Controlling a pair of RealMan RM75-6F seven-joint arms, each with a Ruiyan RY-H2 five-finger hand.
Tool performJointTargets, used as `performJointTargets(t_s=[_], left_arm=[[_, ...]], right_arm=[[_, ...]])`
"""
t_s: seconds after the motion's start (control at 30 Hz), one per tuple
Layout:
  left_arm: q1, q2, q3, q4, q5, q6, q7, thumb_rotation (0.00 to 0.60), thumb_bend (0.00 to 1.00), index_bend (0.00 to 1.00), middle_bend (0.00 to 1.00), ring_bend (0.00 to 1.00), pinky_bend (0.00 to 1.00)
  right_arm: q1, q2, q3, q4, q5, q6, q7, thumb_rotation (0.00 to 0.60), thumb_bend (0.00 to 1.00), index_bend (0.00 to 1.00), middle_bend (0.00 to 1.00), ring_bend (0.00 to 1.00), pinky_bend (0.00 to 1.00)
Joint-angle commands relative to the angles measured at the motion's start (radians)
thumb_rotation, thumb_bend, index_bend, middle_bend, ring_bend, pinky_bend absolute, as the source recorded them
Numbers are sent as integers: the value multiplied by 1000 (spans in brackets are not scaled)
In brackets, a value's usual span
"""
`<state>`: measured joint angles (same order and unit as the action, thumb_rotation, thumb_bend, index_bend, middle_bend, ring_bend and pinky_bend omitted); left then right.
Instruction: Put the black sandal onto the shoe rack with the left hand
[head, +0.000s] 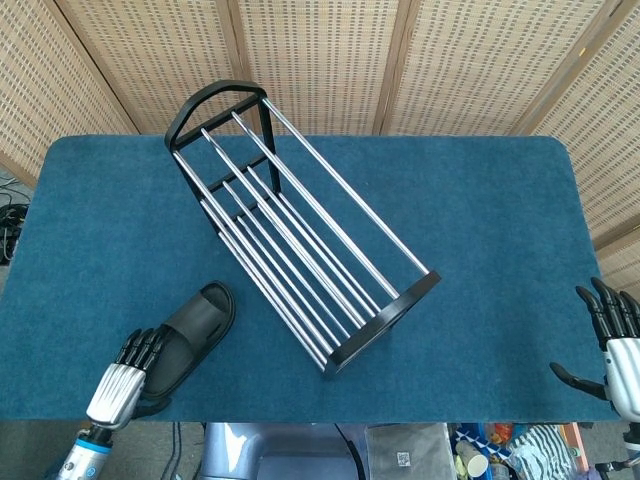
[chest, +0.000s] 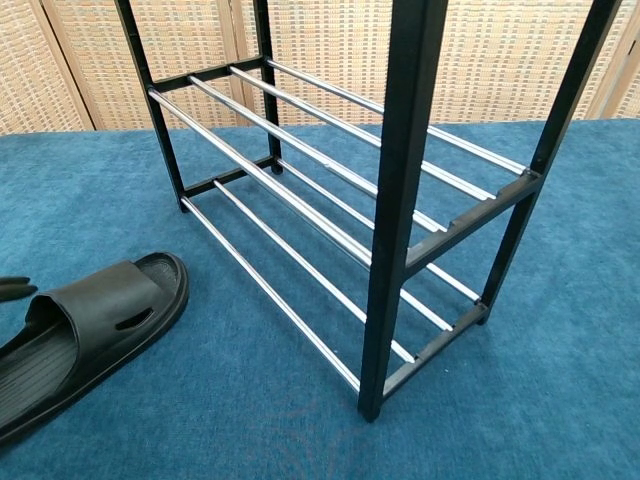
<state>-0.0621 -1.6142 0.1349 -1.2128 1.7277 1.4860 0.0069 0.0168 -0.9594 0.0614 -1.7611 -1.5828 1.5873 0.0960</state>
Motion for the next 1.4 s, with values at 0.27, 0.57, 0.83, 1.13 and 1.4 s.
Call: performJointTargets(t_s=[0.27,0.57,0.83,1.13,1.4], left_arm=[[-1,-75,-45,108,-57,-21,-10,600,119,0,0,0,0],[-36,-65,-144,141,-175,-80,-44,600,119,0,0,0,0],[-115,59,-188,-50,-312,-298,125,600,121,0,0,0,0],[-162,150,-239,-263,-476,-396,279,600,122,0,0,0,0],[-195,187,-262,-340,-560,-441,301,600,123,0,0,0,94]], right_arm=[[-1,2,0,3,0,1,9,600,0,0,0,0,0],[3,-1,-3,0,0,-10,-2,600,0,0,0,0,0],[4,0,-1,-2,4,-11,-2,600,0,0,0,0,0],[6,5,1,0,12,-17,12,600,0,0,0,0,0],[8,9,1,0,17,-24,16,600,0,0,0,0,0]])
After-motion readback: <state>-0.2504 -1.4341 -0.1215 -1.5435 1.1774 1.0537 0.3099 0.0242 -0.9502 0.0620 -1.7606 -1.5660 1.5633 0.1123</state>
